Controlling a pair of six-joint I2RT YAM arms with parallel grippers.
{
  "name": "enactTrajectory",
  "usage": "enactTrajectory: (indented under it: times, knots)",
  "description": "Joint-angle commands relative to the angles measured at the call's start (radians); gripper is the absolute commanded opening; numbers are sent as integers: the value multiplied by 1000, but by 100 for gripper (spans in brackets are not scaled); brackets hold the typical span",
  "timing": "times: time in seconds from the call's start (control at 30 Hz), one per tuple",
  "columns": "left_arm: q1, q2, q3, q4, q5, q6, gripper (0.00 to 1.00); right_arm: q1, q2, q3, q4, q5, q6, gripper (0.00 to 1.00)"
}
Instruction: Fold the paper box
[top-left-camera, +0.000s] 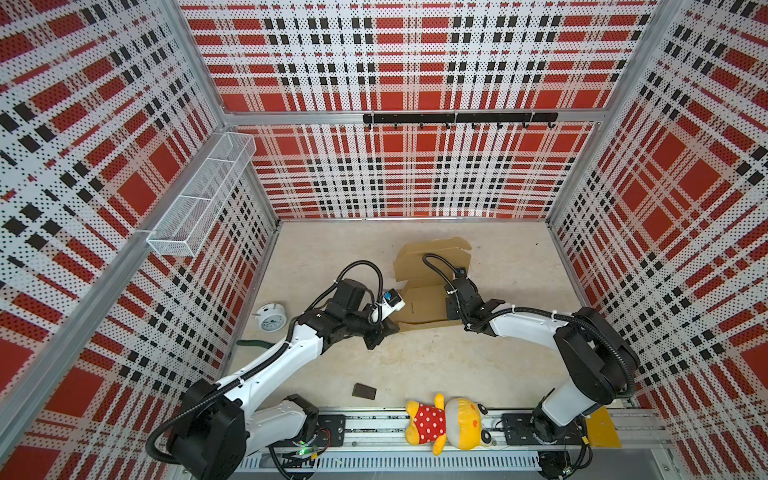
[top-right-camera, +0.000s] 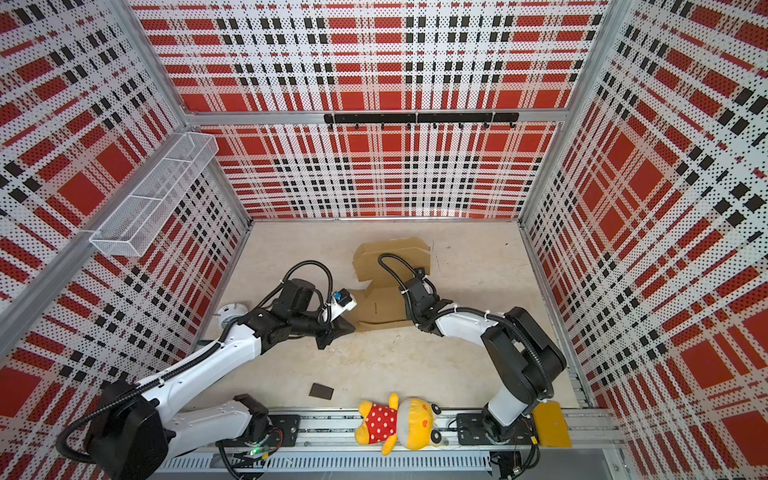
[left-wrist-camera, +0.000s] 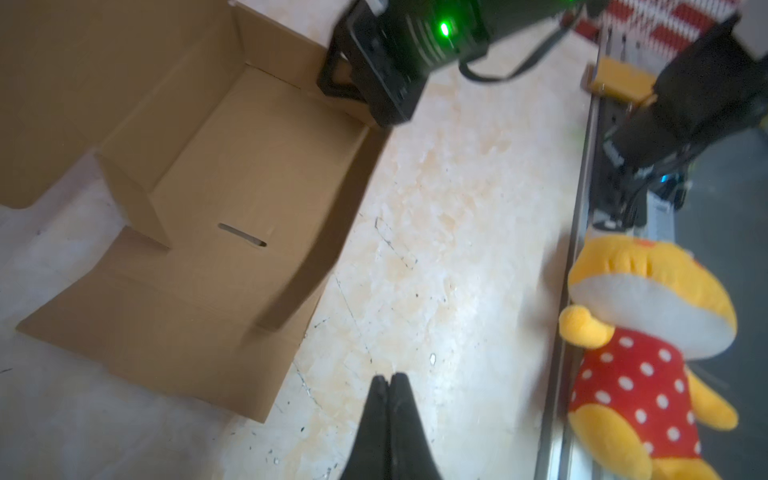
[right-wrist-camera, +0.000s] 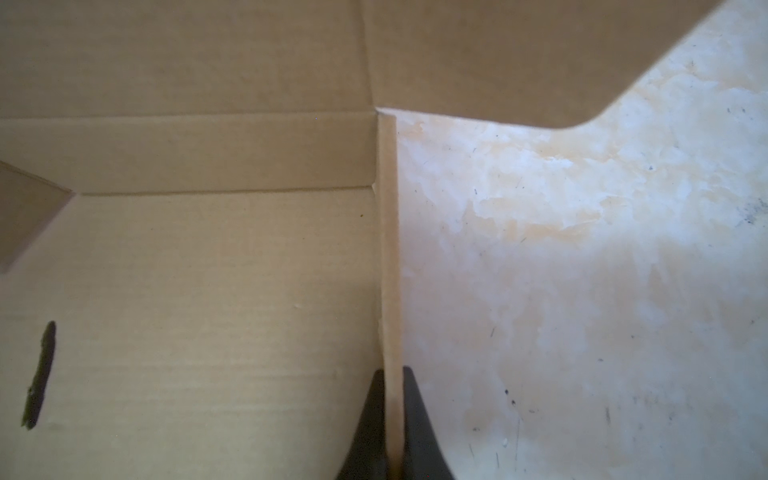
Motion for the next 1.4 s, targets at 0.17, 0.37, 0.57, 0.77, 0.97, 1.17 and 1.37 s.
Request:
enactTrajectory:
  times: [0.17, 0.37, 0.57, 0.77, 0.97, 1.17, 1.37]
  knots:
    - [-111, 153, 38, -21, -187, 156, 0, 6, -18, 9, 47, -3, 20, 0]
    - [-130, 264, 115, 25, -303, 73, 0, 5, -4, 1, 73, -14, 48, 0]
    - [-182, 374, 193, 25, -431, 154, 0, 5, 12, -4, 93, -25, 45, 0]
    - [-234, 412, 201, 115, -564, 333, 0, 5, 7, -15, 95, -29, 43, 0]
    - [-229, 408, 170, 206, -630, 499, 0, 5, 14, -24, 102, -37, 45, 0]
    - [-207, 424, 175, 276, -609, 611, 0, 5, 27, -16, 96, -53, 46, 0]
    - [-217, 474, 215, 291, -545, 624, 0, 5, 26, -14, 98, -63, 48, 0]
